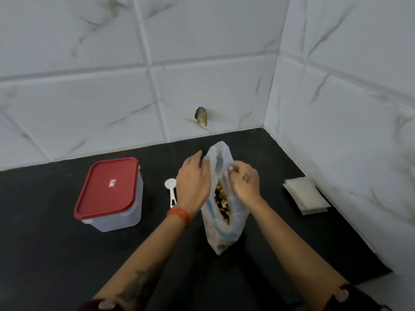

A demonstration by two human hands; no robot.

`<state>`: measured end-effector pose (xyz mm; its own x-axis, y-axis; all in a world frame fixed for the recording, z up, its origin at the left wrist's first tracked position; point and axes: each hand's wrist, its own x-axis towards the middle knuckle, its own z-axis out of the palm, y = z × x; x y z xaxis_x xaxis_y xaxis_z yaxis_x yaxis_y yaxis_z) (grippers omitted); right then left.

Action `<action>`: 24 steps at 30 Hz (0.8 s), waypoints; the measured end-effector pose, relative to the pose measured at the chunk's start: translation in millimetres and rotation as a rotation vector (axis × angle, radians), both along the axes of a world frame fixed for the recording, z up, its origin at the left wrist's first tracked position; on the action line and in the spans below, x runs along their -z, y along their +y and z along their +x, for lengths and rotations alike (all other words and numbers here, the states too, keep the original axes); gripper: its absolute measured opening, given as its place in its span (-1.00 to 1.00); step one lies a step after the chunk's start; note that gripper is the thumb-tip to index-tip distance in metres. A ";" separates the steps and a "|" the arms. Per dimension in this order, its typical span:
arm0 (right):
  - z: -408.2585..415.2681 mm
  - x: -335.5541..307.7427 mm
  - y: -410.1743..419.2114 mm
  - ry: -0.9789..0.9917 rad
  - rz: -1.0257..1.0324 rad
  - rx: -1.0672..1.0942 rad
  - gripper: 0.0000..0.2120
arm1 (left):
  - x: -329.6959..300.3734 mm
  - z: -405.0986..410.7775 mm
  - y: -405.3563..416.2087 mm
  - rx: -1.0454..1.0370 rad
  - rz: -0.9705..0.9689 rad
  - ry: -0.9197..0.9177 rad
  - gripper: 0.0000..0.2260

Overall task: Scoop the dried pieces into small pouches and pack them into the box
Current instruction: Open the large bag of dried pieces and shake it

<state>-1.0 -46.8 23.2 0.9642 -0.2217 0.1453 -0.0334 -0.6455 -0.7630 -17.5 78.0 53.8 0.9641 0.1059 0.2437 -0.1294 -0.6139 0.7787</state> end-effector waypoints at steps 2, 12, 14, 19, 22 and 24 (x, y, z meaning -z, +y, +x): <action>2.3 -2.2 1.8 0.009 0.053 -0.030 -0.75 | 3.6 21.4 -3.9 0.076 0.156 0.026 -0.57; 8.7 -4.5 -3.0 -0.023 -0.154 0.007 -0.77 | 11.9 80.7 6.9 0.010 -0.585 0.597 -0.82; 10.9 -4.4 1.5 -0.239 -0.343 -0.030 -0.64 | 10.9 82.0 7.0 0.049 -0.696 0.691 -0.80; 34.0 -4.0 2.9 -0.095 -0.227 -0.170 -0.70 | 22.4 86.6 15.4 0.123 -0.926 0.854 -0.78; 46.1 -3.2 -3.9 -0.040 -0.096 -0.181 -0.75 | 28.2 88.3 21.9 0.146 -0.953 0.841 -0.76; 47.4 -3.3 -5.0 -0.041 -0.117 -0.201 -0.73 | 31.0 91.1 24.3 0.165 -0.984 0.837 -0.82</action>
<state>46.4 -51.9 26.5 0.9801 -0.0052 0.1982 0.1339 -0.7203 -0.6807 73.6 102.3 22.9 0.8032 -0.2384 -0.5460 0.5931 0.2334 0.7706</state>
